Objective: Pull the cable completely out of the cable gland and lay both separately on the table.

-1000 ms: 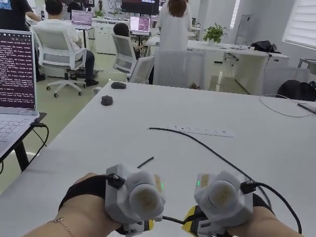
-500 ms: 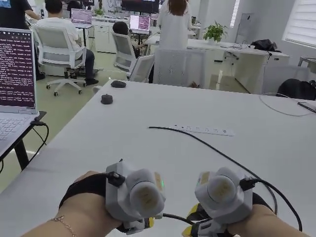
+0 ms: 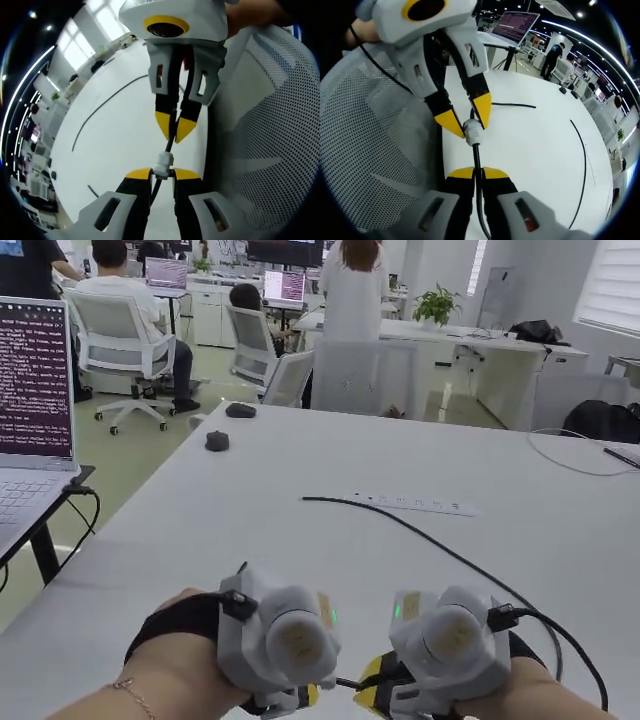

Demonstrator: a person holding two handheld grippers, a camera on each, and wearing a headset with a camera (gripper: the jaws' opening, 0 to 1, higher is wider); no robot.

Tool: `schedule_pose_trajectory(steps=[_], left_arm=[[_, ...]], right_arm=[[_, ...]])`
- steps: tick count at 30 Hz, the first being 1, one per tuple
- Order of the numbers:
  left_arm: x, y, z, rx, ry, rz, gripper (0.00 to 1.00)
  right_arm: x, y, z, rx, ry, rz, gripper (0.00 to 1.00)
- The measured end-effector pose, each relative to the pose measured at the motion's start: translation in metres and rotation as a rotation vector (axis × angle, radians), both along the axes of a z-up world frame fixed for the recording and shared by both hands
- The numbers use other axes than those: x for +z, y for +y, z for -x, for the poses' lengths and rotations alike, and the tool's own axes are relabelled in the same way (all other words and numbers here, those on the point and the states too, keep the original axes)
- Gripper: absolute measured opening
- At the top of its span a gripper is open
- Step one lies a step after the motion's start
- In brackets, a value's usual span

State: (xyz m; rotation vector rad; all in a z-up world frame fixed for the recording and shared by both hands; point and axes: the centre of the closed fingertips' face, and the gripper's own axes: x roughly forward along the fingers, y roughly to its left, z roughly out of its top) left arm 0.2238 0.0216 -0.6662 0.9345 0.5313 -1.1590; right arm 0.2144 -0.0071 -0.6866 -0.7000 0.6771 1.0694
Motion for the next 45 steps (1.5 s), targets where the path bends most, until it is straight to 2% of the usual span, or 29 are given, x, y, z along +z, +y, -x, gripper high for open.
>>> schedule_pose_trajectory(steps=[4, 8, 11, 15, 19, 21, 24, 27, 29, 35, 39, 45], left_arm=[[-0.001, 0.002, -0.001, 0.000, -0.002, -0.005, 0.16], [0.000, 0.003, -0.001, 0.009, -0.002, -0.002, 0.16], [0.000, 0.002, -0.002, 0.014, -0.003, 0.001, 0.16], [0.001, 0.000, -0.001, 0.009, 0.006, 0.017, 0.16], [0.000, -0.001, 0.001, 0.002, 0.007, 0.012, 0.16], [0.000, 0.000, 0.001, 0.002, 0.007, 0.012, 0.16], [0.000, 0.000, 0.001, 0.001, 0.007, 0.012, 0.16], [0.000, -0.001, 0.001, -0.002, 0.005, 0.011, 0.16], [-0.001, -0.001, 0.002, -0.005, 0.009, 0.010, 0.16], [0.000, -0.003, 0.002, -0.005, 0.010, 0.018, 0.16], [-0.002, 0.001, 0.001, 0.003, 0.008, 0.001, 0.16], [-0.001, 0.000, 0.000, 0.008, 0.004, 0.004, 0.16]], right_arm=[[-0.009, -0.012, -0.002, -0.032, 0.016, 0.062, 0.03], [-0.021, -0.038, -0.005, -0.126, 0.055, 0.149, 0.03], [-0.028, -0.051, -0.006, -0.147, 0.067, 0.210, 0.04], [-0.028, -0.048, -0.005, -0.143, 0.069, 0.201, 0.10], [-0.012, -0.019, -0.005, -0.090, 0.042, 0.063, 0.18], [-0.006, -0.007, -0.002, -0.048, 0.030, 0.016, 0.17], [0.002, 0.002, 0.000, -0.017, 0.008, -0.019, 0.16], [0.007, 0.007, 0.002, 0.000, 0.010, -0.056, 0.10], [0.005, 0.005, 0.002, -0.002, 0.014, -0.050, 0.04], [0.004, 0.002, 0.001, -0.016, 0.020, -0.048, 0.04], [-0.009, -0.012, 0.001, -0.041, 0.039, 0.032, 0.04], [-0.018, -0.030, -0.002, -0.112, 0.074, 0.098, 0.04]])
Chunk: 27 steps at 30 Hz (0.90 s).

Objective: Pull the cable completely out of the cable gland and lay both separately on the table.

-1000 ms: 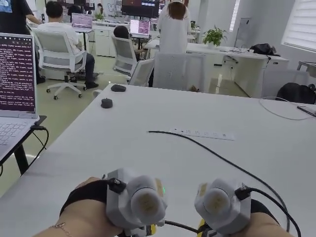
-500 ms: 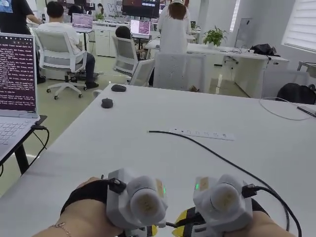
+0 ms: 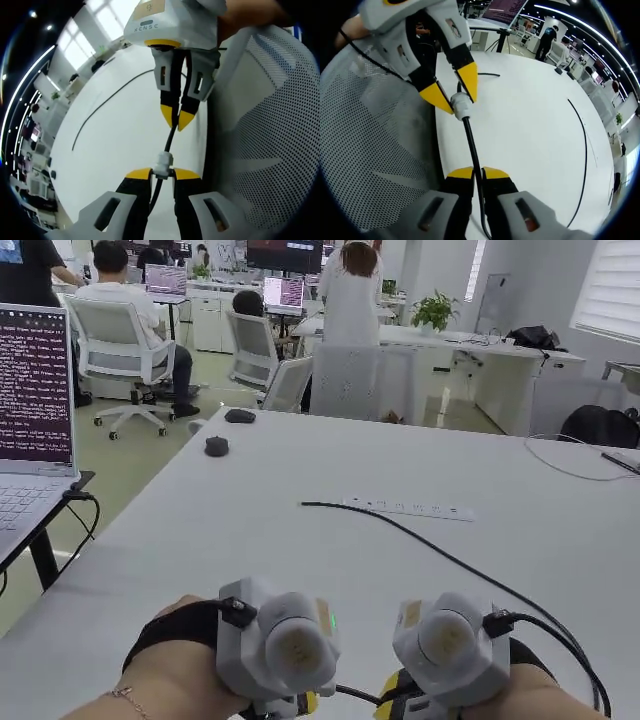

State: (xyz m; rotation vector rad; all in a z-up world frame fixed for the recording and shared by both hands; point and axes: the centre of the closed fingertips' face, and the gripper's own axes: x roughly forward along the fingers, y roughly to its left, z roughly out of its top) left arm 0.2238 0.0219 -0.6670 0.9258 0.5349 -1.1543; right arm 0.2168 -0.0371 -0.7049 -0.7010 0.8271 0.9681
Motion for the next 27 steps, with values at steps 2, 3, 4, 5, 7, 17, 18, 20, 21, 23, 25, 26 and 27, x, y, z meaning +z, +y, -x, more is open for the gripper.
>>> schedule_pose_trajectory(steps=[2, 3, 4, 5, 7, 17, 18, 20, 21, 23, 25, 26, 27], left_arm=[[0.000, 0.001, 0.000, 0.001, 0.001, 0.000, 0.16], [-0.001, 0.001, 0.001, 0.000, 0.000, -0.002, 0.16], [-0.001, 0.000, 0.001, -0.002, 0.002, -0.004, 0.16], [-0.001, 0.000, 0.002, -0.004, 0.002, -0.004, 0.16], [-0.001, 0.000, 0.002, -0.006, 0.000, -0.008, 0.16], [0.000, 0.000, 0.002, -0.013, -0.004, -0.003, 0.16], [0.001, -0.001, 0.003, -0.016, -0.007, 0.000, 0.16], [0.002, -0.002, 0.003, -0.017, -0.007, 0.005, 0.16], [0.002, -0.002, 0.003, -0.016, -0.006, 0.008, 0.16], [0.002, -0.002, 0.003, -0.017, -0.005, 0.010, 0.16], [0.002, -0.003, 0.003, -0.016, -0.007, 0.010, 0.16], [0.002, -0.003, 0.003, -0.015, -0.007, 0.009, 0.16], [0.001, -0.001, 0.002, -0.013, -0.011, 0.002, 0.16]], right_arm=[[-0.003, -0.005, 0.000, -0.015, 0.009, 0.020, 0.04], [-0.005, -0.007, 0.001, -0.016, 0.014, 0.030, 0.04], [-0.006, -0.008, 0.002, -0.015, 0.016, 0.039, 0.04], [-0.006, -0.008, 0.002, -0.015, 0.018, 0.044, 0.05], [-0.006, -0.009, 0.001, -0.016, 0.012, 0.050, 0.11], [0.021, 0.030, 0.005, 0.074, -0.047, -0.131, 0.12], [0.022, 0.031, 0.004, 0.079, -0.051, -0.134, 0.10], [0.021, 0.030, 0.004, 0.087, -0.056, -0.124, 0.04], [0.021, 0.030, 0.003, 0.080, -0.058, -0.127, 0.04], [0.021, 0.029, 0.003, 0.072, -0.052, -0.130, 0.04], [0.019, 0.026, 0.002, 0.065, -0.057, -0.116, 0.04], [0.019, 0.025, 0.001, 0.062, -0.056, -0.111, 0.04], [0.016, 0.021, 0.001, 0.054, -0.054, -0.096, 0.04]])
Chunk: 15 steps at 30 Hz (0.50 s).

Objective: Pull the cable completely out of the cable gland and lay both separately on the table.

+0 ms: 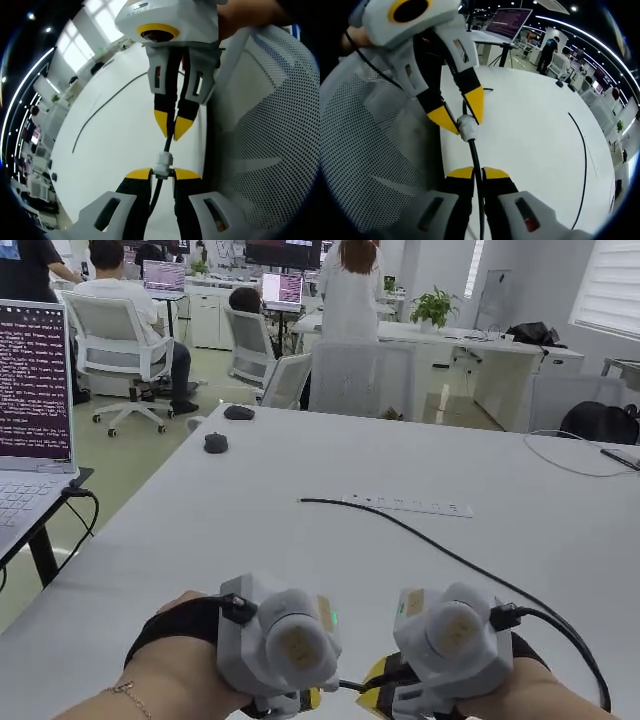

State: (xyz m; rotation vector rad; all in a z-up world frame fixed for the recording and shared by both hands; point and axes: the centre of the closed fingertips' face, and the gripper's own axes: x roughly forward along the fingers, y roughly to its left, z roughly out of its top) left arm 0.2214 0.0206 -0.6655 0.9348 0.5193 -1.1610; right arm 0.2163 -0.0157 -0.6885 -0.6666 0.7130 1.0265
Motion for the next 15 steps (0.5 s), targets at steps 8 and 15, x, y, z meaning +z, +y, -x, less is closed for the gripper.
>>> schedule_pose_trajectory(steps=[8, 15], left_arm=[[0.000, 0.002, -0.002, 0.015, 0.004, 0.001, 0.17], [0.000, 0.001, -0.002, 0.012, -0.004, -0.001, 0.17]], right_arm=[[-0.015, -0.029, -0.004, -0.082, 0.026, 0.127, 0.04], [-0.019, -0.036, -0.004, -0.089, 0.033, 0.166, 0.08]])
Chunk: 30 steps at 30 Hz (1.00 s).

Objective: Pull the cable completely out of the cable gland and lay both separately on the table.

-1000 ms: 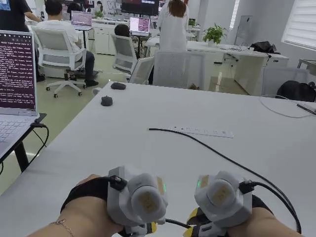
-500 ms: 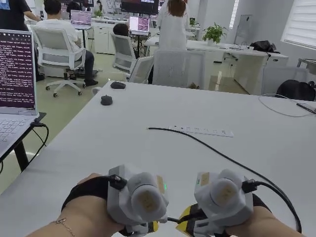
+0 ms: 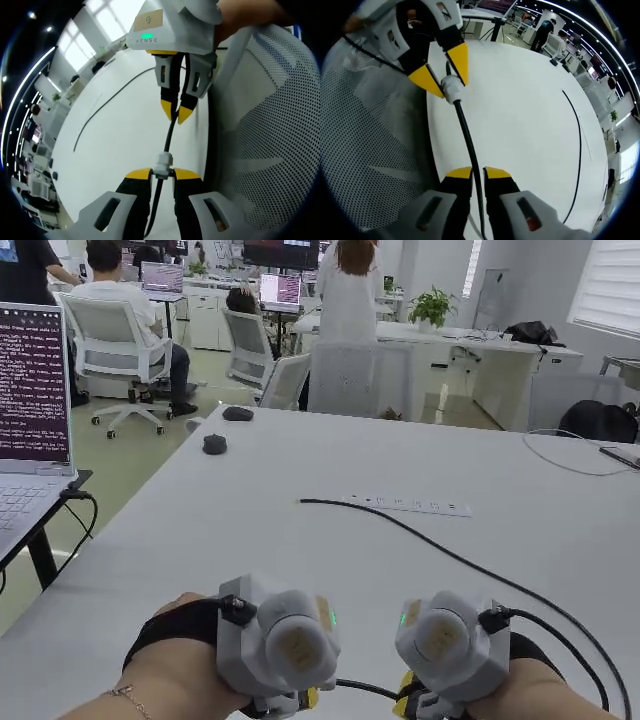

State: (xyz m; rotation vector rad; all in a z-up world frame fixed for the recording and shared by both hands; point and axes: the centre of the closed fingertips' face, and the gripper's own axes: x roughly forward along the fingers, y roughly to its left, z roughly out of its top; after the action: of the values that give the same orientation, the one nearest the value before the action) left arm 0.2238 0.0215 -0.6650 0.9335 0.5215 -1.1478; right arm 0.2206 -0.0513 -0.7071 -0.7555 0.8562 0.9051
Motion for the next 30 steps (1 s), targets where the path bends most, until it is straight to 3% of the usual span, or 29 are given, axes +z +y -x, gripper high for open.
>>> schedule_pose_trajectory(steps=[3, 8, 11, 17, 27, 30], left_arm=[[0.000, 0.000, 0.000, -0.002, 0.003, 0.001, 0.17], [0.000, -0.001, 0.000, -0.007, 0.000, 0.003, 0.17], [0.000, 0.000, 0.001, -0.010, 0.001, 0.002, 0.17], [0.002, -0.005, 0.002, -0.019, 0.001, 0.018, 0.17], [0.002, -0.002, 0.000, -0.010, -0.001, 0.012, 0.17], [0.002, -0.002, 0.001, -0.006, 0.008, 0.016, 0.17]], right_arm=[[0.008, 0.018, 0.000, 0.028, -0.006, -0.093, 0.15], [0.025, 0.044, 0.005, 0.089, -0.015, -0.226, 0.11], [0.023, 0.042, 0.005, 0.104, -0.029, -0.199, 0.05], [0.019, 0.035, 0.001, 0.062, -0.021, -0.186, 0.05], [0.008, 0.015, -0.002, -0.011, 0.005, -0.113, 0.05], [0.001, 0.001, -0.002, -0.044, 0.025, -0.055, 0.05]])
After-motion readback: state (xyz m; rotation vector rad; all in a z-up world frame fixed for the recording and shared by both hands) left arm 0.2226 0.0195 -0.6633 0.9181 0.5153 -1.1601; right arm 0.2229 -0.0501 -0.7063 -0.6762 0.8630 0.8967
